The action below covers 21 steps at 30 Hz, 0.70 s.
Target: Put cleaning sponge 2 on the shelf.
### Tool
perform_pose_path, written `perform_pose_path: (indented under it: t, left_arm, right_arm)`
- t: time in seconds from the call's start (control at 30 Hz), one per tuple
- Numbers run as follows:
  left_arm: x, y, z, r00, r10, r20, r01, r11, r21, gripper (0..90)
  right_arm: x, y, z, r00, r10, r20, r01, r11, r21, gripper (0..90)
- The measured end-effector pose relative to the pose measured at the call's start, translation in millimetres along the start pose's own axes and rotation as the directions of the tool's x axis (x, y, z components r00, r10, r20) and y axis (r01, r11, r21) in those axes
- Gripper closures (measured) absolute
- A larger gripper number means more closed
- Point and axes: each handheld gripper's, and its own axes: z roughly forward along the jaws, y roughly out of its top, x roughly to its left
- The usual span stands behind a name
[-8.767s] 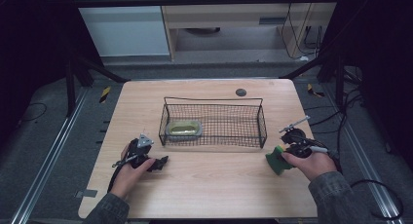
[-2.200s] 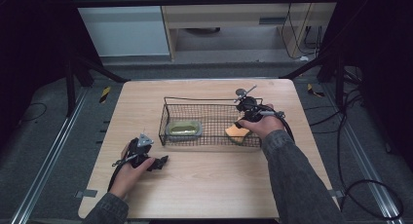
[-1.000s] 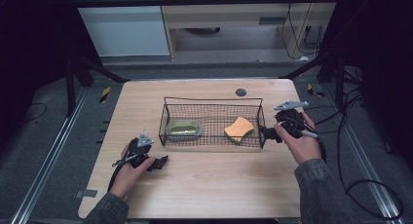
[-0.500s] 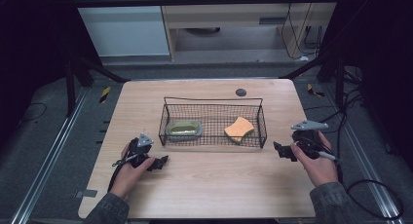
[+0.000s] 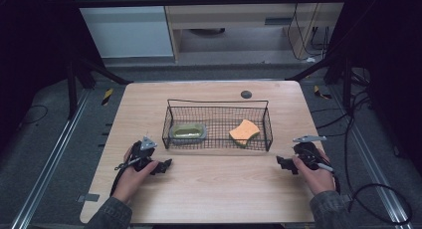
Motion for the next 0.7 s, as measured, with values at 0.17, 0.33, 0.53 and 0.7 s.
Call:
perform_pose_path:
  t: [0.17,0.33,0.53,0.7]
  left_arm:
    - [0.0,0.1,0.1,1.0000,0.000,0.000,0.000,1.0000,0.000,0.0]
    - [0.0,0.1,0.1,1.0000,0.000,-0.001,0.000,1.0000,0.000,0.0]
    - [0.2,0.4,0.4,1.0000,-0.001,0.000,0.001,1.0000,0.000,0.0]
    - [0.3,0.5,0.5,1.0000,0.000,0.000,0.000,1.0000,0.000,0.0]
  right_arm:
    - [-9.4,-4.6,21.4,0.9991,0.010,0.040,-0.010,1.000,0.015,10.0]
    - [-18.9,-4.8,29.9,0.9951,0.048,0.087,-0.044,0.998,-0.039,9.2]
    - [-20.7,-6.1,35.6,0.9892,0.071,0.128,-0.061,0.995,-0.081,4.8]
    - [-19.6,-9.1,37.2,0.9879,0.077,0.135,-0.062,0.992,-0.112,3.4]
